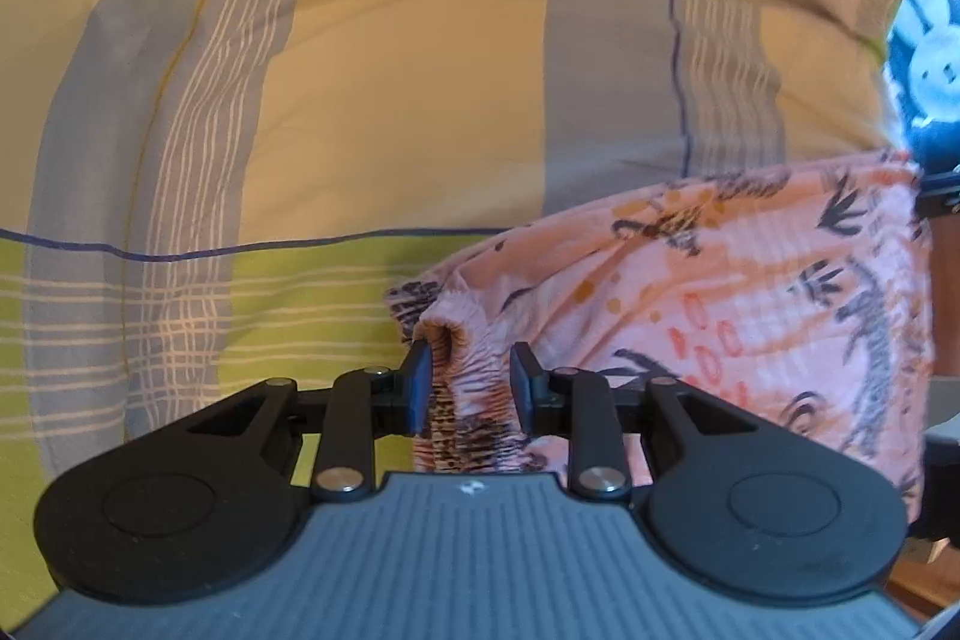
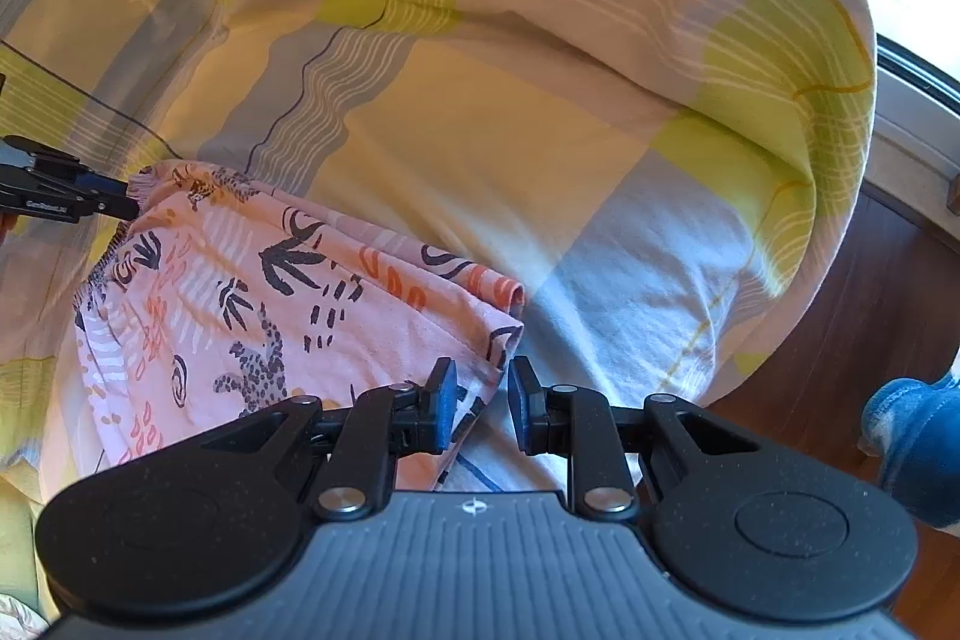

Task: Fold clothes

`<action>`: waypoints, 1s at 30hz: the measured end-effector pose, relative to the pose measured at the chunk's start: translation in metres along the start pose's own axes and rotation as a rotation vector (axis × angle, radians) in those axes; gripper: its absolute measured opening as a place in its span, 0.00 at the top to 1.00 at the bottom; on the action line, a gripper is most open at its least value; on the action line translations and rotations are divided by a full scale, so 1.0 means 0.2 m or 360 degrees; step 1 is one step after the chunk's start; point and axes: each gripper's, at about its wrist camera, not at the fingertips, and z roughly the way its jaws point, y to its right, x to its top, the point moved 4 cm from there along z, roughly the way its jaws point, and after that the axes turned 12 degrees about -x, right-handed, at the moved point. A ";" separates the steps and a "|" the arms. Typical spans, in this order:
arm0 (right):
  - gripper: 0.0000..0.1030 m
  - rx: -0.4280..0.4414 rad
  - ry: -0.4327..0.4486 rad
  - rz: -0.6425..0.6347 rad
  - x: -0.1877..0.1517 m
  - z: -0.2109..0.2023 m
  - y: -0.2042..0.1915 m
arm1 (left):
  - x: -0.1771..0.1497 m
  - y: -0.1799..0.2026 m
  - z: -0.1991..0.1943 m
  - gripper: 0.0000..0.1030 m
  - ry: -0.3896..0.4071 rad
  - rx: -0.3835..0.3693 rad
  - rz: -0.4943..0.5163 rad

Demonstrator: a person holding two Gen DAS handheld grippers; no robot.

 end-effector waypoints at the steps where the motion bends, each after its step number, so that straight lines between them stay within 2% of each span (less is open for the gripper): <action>1: 0.79 0.0000 0.0000 -0.0002 0.00 0.00 0.00 | 0.00 0.00 0.01 0.96 -0.0010 0.0020 0.0005; 3: 0.86 -0.0008 -0.0007 0.0001 0.00 0.01 -0.01 | 0.01 0.01 0.02 0.98 -0.0021 0.0032 0.0033; 4: 0.94 -0.0013 -0.0010 0.0003 0.00 0.01 -0.01 | 0.01 0.01 0.03 0.98 -0.0026 0.0037 0.0046; 7: 0.97 -0.0043 -0.0002 0.0012 0.00 -0.01 0.00 | 0.02 0.02 -0.01 0.99 -0.0004 0.0038 0.0085; 12: 0.99 -0.0079 0.0081 0.0028 0.02 -0.09 0.02 | 0.04 0.00 -0.12 0.99 0.0116 0.0066 0.0061; 15: 1.00 -0.0099 0.0090 0.0006 0.04 -0.07 0.02 | 0.05 -0.01 -0.08 0.99 0.0106 0.0094 0.0053; 19: 1.00 -0.0125 0.0144 -0.0059 0.07 -0.07 0.00 | 0.06 0.00 -0.08 0.99 0.0157 0.0142 0.0059; 22: 1.00 -0.0131 0.0082 -0.0037 0.05 -0.01 0.02 | 0.06 -0.01 -0.04 0.98 0.0134 0.0157 0.0031; 24: 1.00 -0.0122 0.0060 0.0012 0.05 0.01 0.05 | 0.06 -0.03 -0.03 0.96 0.0144 0.0167 -0.0018; 28: 0.99 -0.0177 0.0107 0.0062 0.07 -0.06 0.07 | 0.04 -0.06 -0.11 0.84 0.0188 0.0208 -0.0055; 30: 0.98 -0.0174 0.0142 0.0057 0.08 -0.13 0.06 | 0.01 -0.09 -0.18 0.84 0.0216 0.0217 -0.0097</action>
